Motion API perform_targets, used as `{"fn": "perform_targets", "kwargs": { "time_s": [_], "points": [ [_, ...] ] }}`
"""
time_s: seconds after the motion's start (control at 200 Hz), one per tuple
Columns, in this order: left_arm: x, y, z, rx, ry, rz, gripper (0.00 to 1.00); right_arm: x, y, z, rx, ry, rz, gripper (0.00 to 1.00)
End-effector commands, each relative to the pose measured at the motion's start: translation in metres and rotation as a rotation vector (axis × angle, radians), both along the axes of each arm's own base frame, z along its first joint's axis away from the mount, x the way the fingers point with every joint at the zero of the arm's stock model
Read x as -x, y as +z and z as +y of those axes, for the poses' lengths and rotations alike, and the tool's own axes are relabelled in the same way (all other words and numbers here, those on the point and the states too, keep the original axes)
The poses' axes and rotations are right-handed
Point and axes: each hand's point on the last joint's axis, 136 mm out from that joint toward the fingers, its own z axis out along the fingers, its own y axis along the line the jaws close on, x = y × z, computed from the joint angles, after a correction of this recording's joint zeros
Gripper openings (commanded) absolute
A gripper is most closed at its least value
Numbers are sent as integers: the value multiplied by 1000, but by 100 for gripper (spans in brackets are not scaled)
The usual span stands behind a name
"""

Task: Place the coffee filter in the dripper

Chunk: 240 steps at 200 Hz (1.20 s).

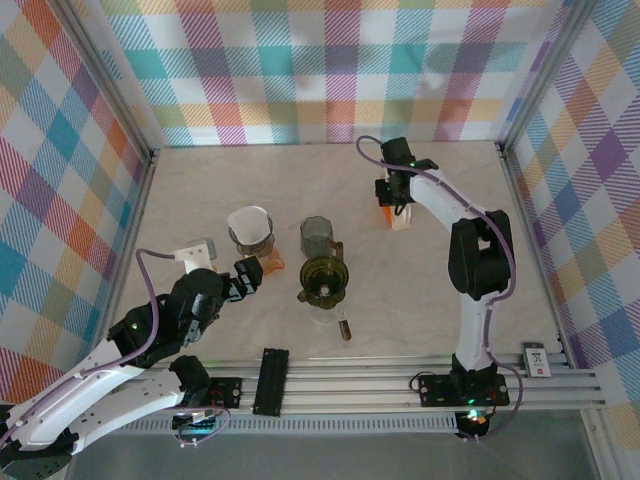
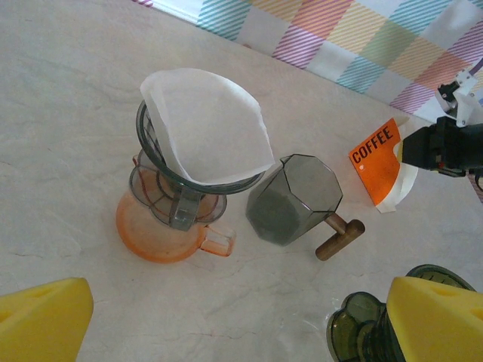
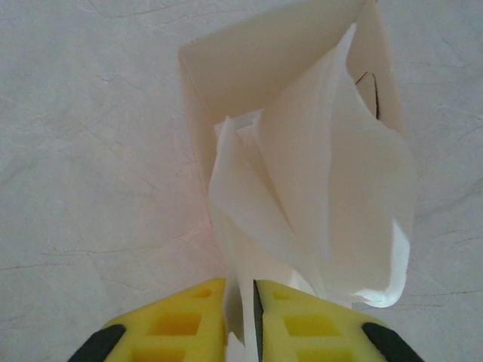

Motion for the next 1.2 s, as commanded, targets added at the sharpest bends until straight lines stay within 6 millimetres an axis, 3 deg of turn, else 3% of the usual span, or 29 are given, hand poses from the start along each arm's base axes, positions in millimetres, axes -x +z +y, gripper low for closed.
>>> {"fn": "perform_targets", "kwargs": {
  "time_s": [0.0,0.375,0.69,1.065,1.195],
  "points": [
    [2,-3,6,-6,24,0,100,-5,10,2,29,16,-26,14],
    [2,-3,5,1,21,1,100,2,26,2,39,11,-72,0],
    [3,-5,5,11,17,7,100,21,35,-4,29,-20,-73,0],
    [4,-2,3,16,4,11,100,92,55,-5,-75,-22,-38,0],
    [5,0,2,9,-5,16,100,122,73,-3,-103,10,-43,0]
  ]
}}
